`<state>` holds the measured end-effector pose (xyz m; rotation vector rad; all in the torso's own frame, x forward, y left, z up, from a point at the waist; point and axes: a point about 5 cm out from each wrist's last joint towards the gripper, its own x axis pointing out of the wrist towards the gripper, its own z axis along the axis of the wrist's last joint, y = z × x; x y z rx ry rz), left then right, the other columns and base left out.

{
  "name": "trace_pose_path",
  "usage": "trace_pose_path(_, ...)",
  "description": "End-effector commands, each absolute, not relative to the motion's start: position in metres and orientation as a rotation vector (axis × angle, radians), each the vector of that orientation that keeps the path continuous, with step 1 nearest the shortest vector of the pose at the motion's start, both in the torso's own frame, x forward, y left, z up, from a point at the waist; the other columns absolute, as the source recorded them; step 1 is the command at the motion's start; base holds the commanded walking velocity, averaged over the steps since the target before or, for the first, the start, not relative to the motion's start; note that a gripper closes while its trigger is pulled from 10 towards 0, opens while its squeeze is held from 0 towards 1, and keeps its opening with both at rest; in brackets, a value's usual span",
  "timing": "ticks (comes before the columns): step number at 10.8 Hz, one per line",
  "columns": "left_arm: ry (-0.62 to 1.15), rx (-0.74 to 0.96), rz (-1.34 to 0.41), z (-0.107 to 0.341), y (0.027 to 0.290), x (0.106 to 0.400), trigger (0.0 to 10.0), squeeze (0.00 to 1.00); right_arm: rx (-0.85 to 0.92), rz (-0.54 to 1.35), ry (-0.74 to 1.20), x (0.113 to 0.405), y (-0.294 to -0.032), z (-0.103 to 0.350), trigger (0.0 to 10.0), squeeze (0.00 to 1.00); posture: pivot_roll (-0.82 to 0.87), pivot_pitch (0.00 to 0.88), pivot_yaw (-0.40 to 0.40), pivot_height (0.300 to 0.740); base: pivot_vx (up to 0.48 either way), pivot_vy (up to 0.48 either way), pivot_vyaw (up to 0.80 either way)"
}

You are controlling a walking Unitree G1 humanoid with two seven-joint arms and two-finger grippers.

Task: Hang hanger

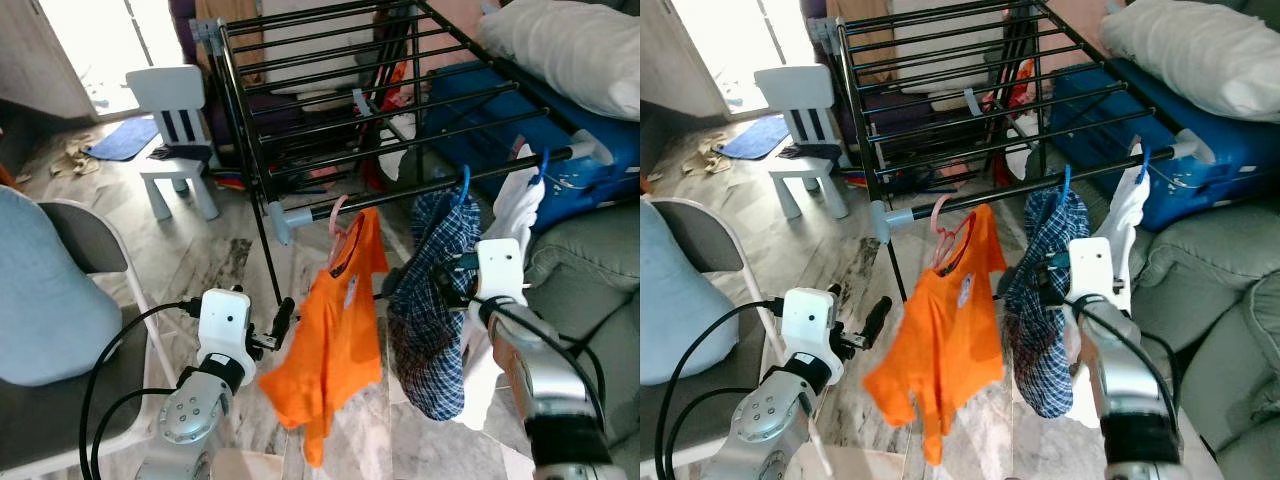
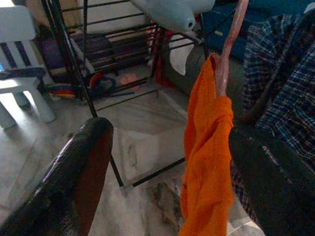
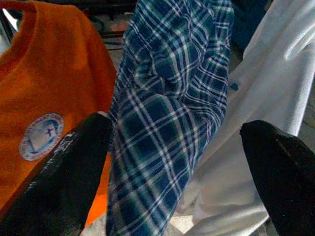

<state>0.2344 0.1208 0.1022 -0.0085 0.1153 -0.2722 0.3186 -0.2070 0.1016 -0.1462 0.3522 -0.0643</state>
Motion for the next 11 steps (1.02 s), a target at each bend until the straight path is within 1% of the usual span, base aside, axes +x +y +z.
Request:
trace_pose_path(1, 0.13, -0.001, -0.264, 0.101, 0.124, 0.235, 10.0, 0.0, -0.154, -0.081, 0.368, 0.323, -0.209, 0.101, 10.0, 0.0, -0.14, 0.068, 0.075, 0.74, 0.0, 0.0, 0.0)
trace_pose_path(3, 0.136, -0.008, -0.277, 0.1, 0.122, 0.237, 10.0, 0.0, -0.125, -0.059, 0.4, 0.332, -0.206, 0.094, 10.0, 0.0, -0.14, 0.065, 0.078, 0.74, 0.0, 0.0, 0.0)
trace_pose_path(6, 0.141, -0.011, -0.285, 0.099, 0.119, 0.238, 10.0, 0.0, -0.147, -0.043, 0.389, 0.351, -0.198, 0.098, 10.0, 0.0, -0.13, 0.051, 0.068, 0.74, 0.0, 0.0, 0.0)
trace_pose_path(7, 0.141, -0.013, -0.277, 0.099, 0.12, 0.237, 10.0, 0.0, -0.189, -0.065, 0.397, 0.351, -0.204, 0.096, 10.0, 0.0, -0.13, 0.049, 0.06, 0.74, 0.0, 0.0, 0.0)
trace_pose_path(8, 0.145, -0.018, -0.267, 0.098, 0.121, 0.236, 10.0, 0.0, -0.236, -0.127, 0.401, 0.347, -0.218, 0.093, 10.0, 0.0, -0.13, 0.048, 0.057, 0.74, 0.0, 0.0, 0.0)
trace_pose_path(10, 0.153, -0.026, -0.277, 0.096, 0.121, 0.236, 10.0, 0.0, -0.272, -0.206, 0.398, 0.338, -0.238, 0.091, 10.0, 0.0, -0.14, 0.045, 0.064, 0.74, 0.0, 0.0, 0.0)
trace_pose_path(11, 0.156, -0.024, -0.289, 0.096, 0.119, 0.236, 10.0, 0.0, -0.263, -0.22, 0.396, 0.336, -0.243, 0.091, 10.0, 0.0, -0.15, 0.043, 0.07, 0.74, 0.0, 0.0, 0.0)
